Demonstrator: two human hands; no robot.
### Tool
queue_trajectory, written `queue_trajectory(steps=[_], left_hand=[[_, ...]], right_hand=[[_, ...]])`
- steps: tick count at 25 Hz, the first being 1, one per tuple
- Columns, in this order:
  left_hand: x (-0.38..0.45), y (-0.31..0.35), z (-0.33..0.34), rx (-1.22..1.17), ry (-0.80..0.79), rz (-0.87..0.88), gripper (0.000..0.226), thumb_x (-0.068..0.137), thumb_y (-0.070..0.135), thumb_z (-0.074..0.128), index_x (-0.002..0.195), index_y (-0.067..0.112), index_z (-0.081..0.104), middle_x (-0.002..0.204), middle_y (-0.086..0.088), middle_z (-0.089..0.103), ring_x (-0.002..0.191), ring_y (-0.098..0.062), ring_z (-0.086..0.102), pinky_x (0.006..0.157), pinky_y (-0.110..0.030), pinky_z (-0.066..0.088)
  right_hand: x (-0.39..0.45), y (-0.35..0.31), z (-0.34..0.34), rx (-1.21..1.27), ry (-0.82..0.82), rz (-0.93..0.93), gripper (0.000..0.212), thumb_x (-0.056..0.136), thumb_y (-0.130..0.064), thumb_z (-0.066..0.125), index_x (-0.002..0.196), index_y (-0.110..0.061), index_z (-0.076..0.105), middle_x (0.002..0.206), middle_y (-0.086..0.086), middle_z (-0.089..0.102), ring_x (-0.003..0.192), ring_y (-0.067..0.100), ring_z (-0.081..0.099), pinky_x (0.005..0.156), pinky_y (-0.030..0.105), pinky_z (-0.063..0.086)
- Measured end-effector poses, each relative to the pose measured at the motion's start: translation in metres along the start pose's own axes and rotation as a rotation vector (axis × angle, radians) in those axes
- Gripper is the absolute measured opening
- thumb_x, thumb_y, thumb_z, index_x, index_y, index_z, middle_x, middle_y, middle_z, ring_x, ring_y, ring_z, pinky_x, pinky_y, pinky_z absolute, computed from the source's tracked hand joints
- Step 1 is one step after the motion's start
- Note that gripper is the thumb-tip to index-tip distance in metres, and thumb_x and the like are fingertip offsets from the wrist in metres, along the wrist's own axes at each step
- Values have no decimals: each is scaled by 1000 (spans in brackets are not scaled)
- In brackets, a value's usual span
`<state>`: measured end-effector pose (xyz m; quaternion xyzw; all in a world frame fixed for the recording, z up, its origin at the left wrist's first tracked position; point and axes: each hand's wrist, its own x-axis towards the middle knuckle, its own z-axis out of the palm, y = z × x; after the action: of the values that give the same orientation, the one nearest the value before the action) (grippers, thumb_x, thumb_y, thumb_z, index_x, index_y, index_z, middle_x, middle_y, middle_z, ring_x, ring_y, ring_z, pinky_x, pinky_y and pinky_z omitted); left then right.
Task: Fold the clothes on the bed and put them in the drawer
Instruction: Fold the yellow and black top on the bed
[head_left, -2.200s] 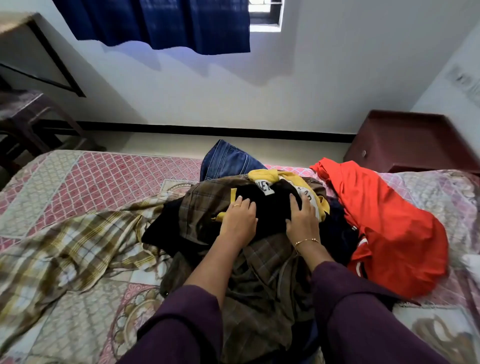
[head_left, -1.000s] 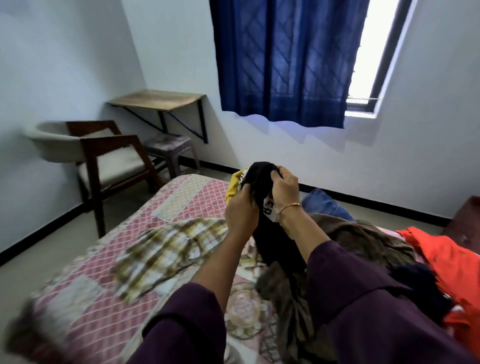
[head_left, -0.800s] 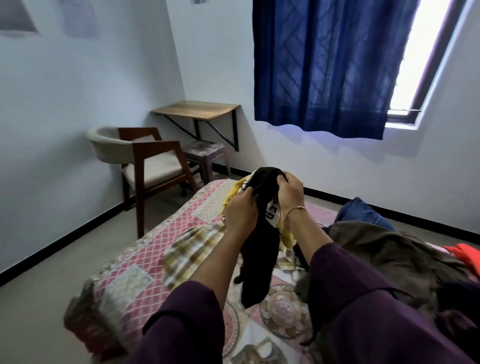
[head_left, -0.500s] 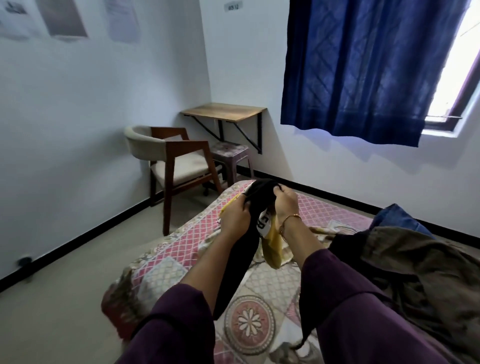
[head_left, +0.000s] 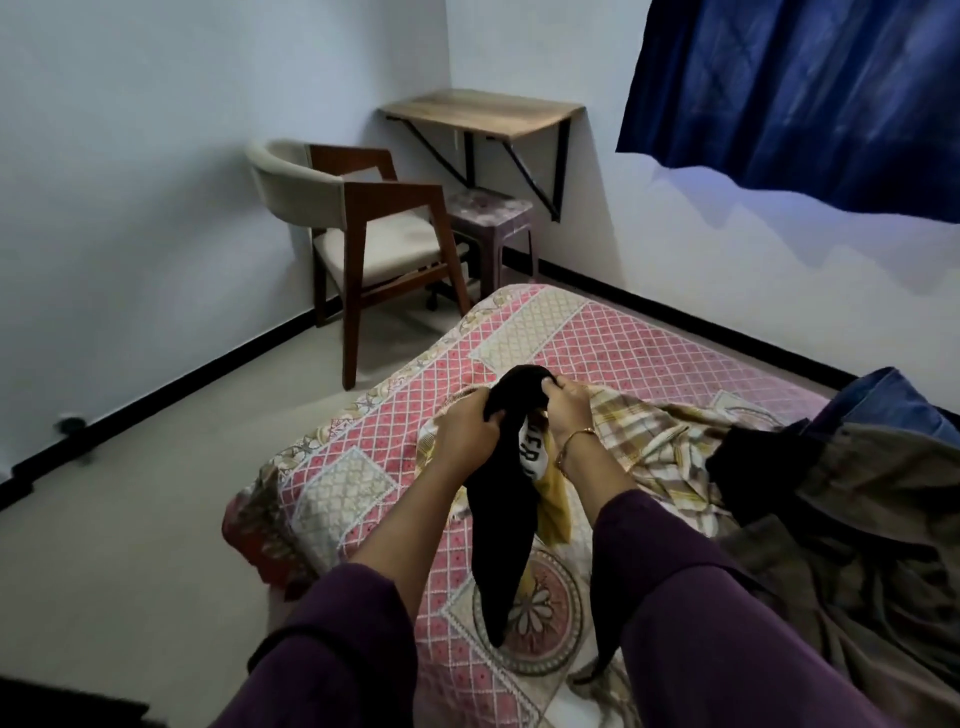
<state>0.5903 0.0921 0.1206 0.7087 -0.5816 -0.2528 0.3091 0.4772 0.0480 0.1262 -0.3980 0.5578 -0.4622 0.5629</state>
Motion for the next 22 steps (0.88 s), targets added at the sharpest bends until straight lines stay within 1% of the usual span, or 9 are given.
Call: queue_trajectory(steps=[4,6,9,14,16,18,19,21,22], left_hand=[[51,-21,34,12,78,-141,39,93,9,47,131,18,53,123,-9,61,112,-29,55,86,-33,42],[82,-34,51,62,94,-250,43,93,10,46,134,20,50,130,-8,57,117,-29,53,92,-36,41],[119,-65,80,89,90,-402,41,93,14,45,134,17,49,129,-10,57,114,-31,54,91,-40,44],[170,-98,118,-111,121,-475,28,95,10,45,120,7,57,115,-12,60,105,-30,56,82,-33,44],[187,-101,132,-224,119,-480,25,94,6,46,116,4,58,106,-8,60,97,-24,56,86,-37,48],[195,-107,147,-287,94,-496,15,94,5,48,100,10,60,91,-5,59,88,-24,56,85,-47,52],[198,-109,153,-312,80,-503,16,94,5,48,88,17,57,84,0,57,85,-24,56,84,-50,52],[202,-117,162,-370,62,-523,24,94,5,48,82,25,54,82,3,57,85,-25,59,84,-52,53],[204,-120,165,-392,62,-529,21,95,6,48,85,24,55,86,1,59,88,-26,61,84,-51,53]], right_hand=[[72,56,-12,-14,40,183,19,96,-9,48,103,-3,65,93,19,65,87,30,64,67,26,46],[112,84,-25,-37,82,318,17,95,-7,49,92,-6,65,73,8,61,60,18,56,51,22,39],[168,134,-44,-170,184,535,12,90,-4,52,87,-2,64,62,4,54,54,15,46,49,27,40],[228,194,-53,-108,305,784,46,89,-25,61,123,5,51,98,13,63,84,25,61,72,37,52],[247,204,-47,-63,234,824,55,92,-40,54,129,1,49,95,9,61,73,16,55,77,36,50],[263,209,-39,-26,213,824,63,90,-48,53,132,-2,47,95,10,61,70,14,54,67,32,48],[270,211,-37,-38,220,821,65,88,-50,55,131,-2,48,108,13,63,82,19,61,62,31,47],[283,213,-35,-98,182,854,65,91,-48,54,134,0,44,131,15,54,110,28,58,76,35,48],[290,219,-35,-126,169,850,59,94,-40,52,135,1,43,130,17,54,103,28,59,78,35,47]])
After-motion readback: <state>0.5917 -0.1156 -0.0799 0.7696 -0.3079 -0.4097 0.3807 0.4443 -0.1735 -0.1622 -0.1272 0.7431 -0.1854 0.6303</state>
